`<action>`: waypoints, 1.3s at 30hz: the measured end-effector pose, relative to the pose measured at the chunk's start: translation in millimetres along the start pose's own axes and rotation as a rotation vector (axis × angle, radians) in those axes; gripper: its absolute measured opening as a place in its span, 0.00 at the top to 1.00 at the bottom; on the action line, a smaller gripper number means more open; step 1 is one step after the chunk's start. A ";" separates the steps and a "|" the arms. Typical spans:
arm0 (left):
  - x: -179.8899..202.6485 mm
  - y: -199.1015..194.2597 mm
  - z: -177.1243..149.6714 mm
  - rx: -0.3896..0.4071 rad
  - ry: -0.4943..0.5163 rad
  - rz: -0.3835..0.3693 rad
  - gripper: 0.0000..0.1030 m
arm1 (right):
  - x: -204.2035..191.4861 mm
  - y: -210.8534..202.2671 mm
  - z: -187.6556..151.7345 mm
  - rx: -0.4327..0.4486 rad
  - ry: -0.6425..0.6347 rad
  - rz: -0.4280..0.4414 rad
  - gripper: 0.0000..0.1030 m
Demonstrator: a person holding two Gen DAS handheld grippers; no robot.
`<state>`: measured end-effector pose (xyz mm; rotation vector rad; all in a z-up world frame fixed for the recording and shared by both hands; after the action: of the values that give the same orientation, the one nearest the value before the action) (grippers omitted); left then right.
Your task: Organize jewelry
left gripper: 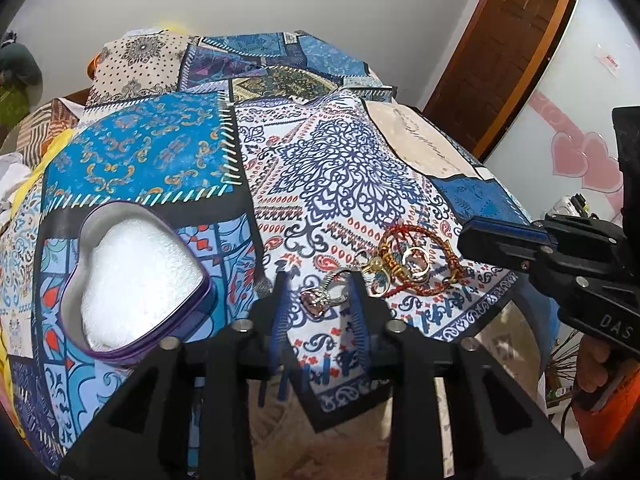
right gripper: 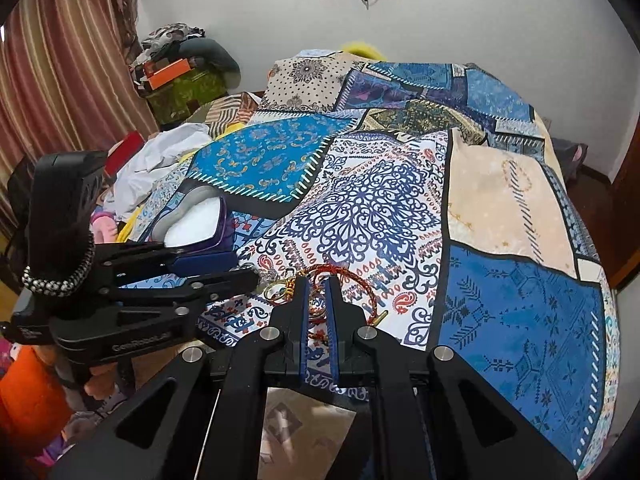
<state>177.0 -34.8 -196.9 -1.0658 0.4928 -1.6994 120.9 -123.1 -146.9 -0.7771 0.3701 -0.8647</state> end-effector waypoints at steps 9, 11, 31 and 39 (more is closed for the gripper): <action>-18.0 -24.1 -13.4 -0.001 -0.023 -0.021 0.86 | -16.4 13.4 10.0 -0.016 -0.051 0.038 0.93; -22.8 -29.0 -16.2 -0.003 -0.032 -0.027 0.86 | -21.1 18.8 12.3 -0.027 -0.062 0.051 0.93; -33.4 -38.1 -24.1 0.015 -0.042 -0.006 0.85 | -46.0 52.1 16.6 -0.105 -0.129 0.088 0.78; -35.7 -36.9 -24.8 0.014 -0.053 -0.007 0.85 | -46.5 58.4 15.7 -0.102 -0.134 0.051 0.85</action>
<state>139.2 7.8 -197.3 -1.1008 0.4433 -1.6736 133.1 -55.4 -180.0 -0.9114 0.3150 -0.7462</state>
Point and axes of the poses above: each gripper's, at about its wrist camera, not at the fingertips, and y roughly the way its jaws point, x to its right, z to its top, the point moved 1 cm from there along y, roughly the way its jaws point, and after that the axes turned 15 degrees about -y, right-handed, at the moved point
